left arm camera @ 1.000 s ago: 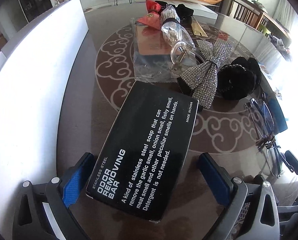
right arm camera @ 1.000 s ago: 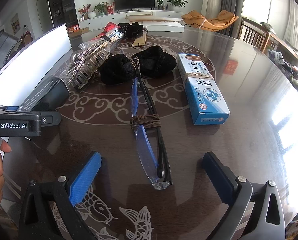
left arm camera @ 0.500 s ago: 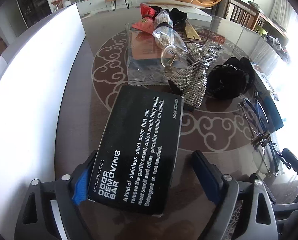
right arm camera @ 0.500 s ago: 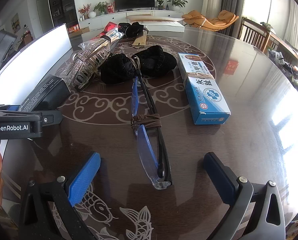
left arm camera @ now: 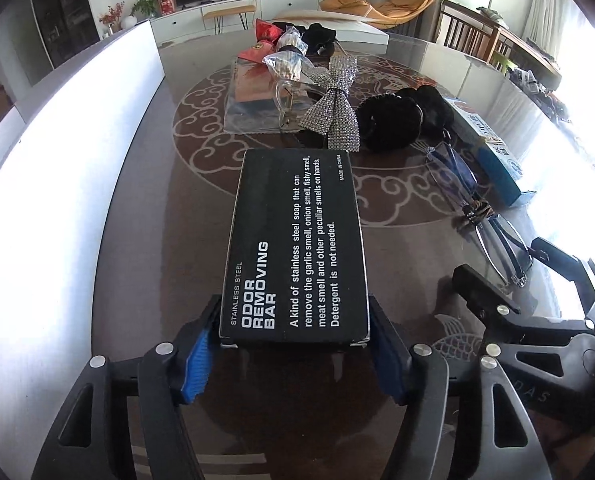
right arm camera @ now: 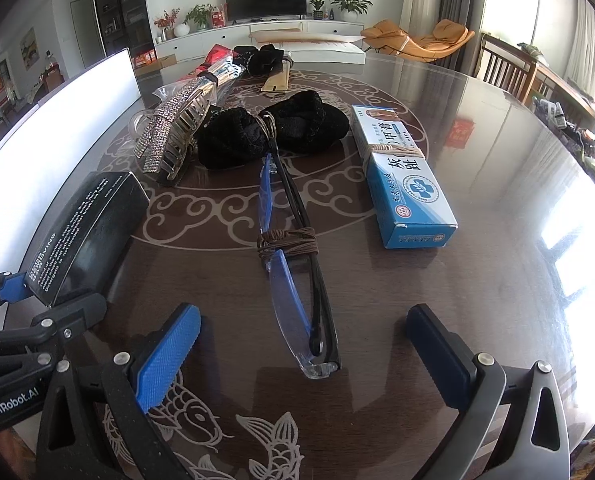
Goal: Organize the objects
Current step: 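Lift the black box with the left tool while the right tool grasps the eyeglasses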
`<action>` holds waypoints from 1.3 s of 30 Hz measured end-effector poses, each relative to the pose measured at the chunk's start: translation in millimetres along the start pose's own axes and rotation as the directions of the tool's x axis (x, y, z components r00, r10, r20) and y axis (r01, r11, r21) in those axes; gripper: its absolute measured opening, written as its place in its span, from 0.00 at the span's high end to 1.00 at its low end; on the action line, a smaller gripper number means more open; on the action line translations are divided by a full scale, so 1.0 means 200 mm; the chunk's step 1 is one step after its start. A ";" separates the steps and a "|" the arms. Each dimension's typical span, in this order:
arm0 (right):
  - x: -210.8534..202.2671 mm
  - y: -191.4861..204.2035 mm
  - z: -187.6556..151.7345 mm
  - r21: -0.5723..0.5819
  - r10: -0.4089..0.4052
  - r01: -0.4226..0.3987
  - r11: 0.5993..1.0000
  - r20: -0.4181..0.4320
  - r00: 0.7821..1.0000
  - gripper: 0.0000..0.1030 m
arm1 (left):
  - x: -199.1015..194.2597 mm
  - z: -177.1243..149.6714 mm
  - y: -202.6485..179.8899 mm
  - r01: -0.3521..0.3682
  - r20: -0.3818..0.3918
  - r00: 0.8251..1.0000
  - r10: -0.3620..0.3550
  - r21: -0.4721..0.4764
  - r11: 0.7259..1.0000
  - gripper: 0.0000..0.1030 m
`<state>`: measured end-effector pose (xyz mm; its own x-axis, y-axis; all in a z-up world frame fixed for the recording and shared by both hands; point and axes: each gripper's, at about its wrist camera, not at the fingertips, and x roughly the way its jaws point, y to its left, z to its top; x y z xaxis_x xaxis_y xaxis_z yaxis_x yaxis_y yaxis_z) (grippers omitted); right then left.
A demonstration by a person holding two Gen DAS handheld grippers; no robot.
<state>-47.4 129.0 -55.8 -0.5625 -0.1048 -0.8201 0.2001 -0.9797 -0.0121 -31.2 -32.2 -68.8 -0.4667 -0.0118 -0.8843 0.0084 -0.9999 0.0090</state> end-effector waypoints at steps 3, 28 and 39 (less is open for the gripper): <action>0.00 0.00 0.00 0.002 -0.001 0.001 1.000 0.000 1.000 0.00 | 0.03 0.01 0.05 -0.019 -0.021 1.000 0.018 -0.036 0.999 0.05; 0.00 0.00 0.00 0.003 -0.002 0.002 1.000 0.002 1.000 0.00 | 0.06 0.02 0.09 -0.016 -0.002 1.000 0.015 -0.026 1.000 0.00; 0.00 0.00 -0.01 0.003 -0.002 0.002 1.000 0.002 1.000 0.00 | 0.06 0.01 0.09 -0.014 0.011 1.000 0.015 -0.025 1.000 0.00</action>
<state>-46.2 128.6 -56.4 -0.5647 -0.1028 -0.8189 0.1963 -0.9805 -0.0123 -39.2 -50.2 -78.0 -0.4767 -0.0266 -0.8787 0.0372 -0.9993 0.0100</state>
